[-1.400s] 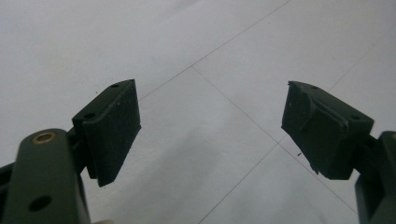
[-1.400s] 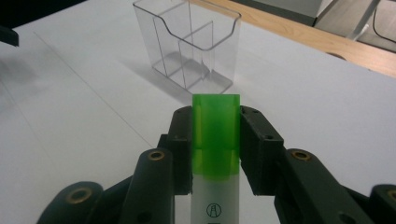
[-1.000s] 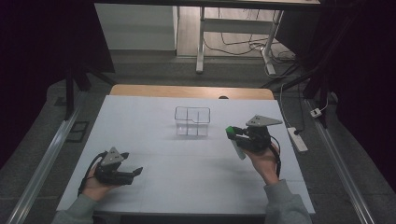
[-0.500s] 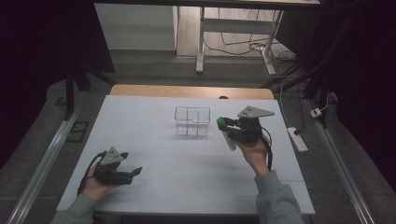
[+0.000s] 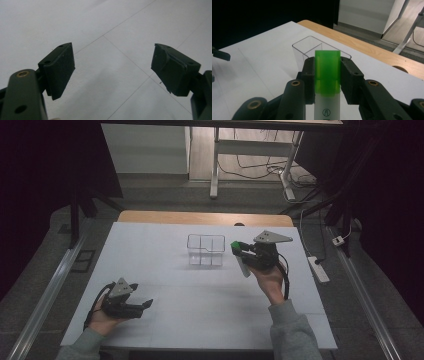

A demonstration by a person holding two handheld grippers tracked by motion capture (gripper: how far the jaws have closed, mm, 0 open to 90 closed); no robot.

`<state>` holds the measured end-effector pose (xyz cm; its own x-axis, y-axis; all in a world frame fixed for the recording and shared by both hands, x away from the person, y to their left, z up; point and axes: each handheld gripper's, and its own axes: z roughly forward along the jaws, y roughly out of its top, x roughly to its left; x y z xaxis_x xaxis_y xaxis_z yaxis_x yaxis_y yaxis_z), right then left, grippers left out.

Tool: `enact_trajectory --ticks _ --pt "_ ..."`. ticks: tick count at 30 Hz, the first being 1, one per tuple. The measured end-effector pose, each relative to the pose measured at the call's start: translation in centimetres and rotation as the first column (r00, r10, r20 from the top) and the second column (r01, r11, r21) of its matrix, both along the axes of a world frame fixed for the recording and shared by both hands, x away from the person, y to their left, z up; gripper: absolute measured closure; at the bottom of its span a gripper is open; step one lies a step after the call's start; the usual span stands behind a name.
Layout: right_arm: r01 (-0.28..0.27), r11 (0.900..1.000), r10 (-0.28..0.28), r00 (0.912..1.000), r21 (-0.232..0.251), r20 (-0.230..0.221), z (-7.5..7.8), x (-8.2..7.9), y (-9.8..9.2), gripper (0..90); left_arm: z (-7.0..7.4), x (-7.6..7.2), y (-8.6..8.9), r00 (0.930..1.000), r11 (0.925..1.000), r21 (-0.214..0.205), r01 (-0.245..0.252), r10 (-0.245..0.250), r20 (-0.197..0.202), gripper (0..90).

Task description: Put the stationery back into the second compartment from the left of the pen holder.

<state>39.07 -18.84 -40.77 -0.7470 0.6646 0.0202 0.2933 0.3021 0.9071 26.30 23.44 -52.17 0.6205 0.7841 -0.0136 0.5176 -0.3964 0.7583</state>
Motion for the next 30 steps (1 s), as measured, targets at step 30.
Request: enact_trajectory --ticks 30 --pt "-0.051 0.9971 0.048 0.9977 0.056 0.049 1.5 2.3 4.4 66.6 -0.2 0.1 -0.1 1.0 0.9999 0.009 0.005 -0.005 -0.006 18.9"
